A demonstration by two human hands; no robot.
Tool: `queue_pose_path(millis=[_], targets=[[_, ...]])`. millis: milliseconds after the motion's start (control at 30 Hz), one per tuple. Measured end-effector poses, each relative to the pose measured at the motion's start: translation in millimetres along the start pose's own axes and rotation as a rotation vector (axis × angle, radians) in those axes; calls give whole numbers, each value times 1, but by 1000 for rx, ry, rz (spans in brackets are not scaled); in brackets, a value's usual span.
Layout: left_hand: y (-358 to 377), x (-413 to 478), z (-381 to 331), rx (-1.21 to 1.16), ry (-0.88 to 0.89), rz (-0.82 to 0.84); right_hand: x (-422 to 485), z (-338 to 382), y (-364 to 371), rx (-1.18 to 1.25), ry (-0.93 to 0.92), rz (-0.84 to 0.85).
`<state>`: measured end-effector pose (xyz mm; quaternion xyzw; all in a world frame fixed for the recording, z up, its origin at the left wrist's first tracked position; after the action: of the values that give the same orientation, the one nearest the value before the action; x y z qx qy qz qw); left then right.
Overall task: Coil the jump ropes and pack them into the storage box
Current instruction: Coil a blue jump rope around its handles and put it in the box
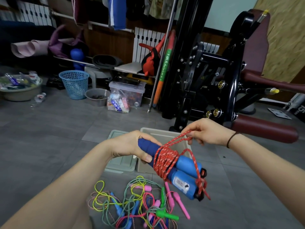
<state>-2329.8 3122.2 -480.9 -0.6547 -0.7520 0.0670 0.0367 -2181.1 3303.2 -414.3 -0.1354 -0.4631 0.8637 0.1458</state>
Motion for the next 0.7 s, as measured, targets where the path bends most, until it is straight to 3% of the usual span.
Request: queue_pose_path(millis=[167, 267, 367, 500, 600, 700], targets=[[-4, -2, 0, -250, 81, -11, 0, -18, 11, 369, 124, -8], [-5, -2, 2, -362, 143, -76, -2, -25, 23, 588, 202, -141], [-1, 1, 2, -512, 172, -258, -7, -21, 42, 780, 313, -362], [6, 8, 4, -698, 128, -585, -10, -2, 81, 999, 395, -501], [8, 11, 10, -710, 45, -754, -13, 10, 105, 926, 414, -691], [7, 14, 17, -676, 1, -832, -24, 23, 110, 454, 258, -913]])
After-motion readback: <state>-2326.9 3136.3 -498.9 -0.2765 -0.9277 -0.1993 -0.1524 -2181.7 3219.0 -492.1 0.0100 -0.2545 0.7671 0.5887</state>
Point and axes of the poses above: each hand's wrist, its own x-axis towards the middle knuckle, its own y-axis out of the palm, z = x × y, the point moved 3 cm from there along x, towards the middle knuckle, and after that the axes turned 6 degrees about -z, right-handed, at the moved point
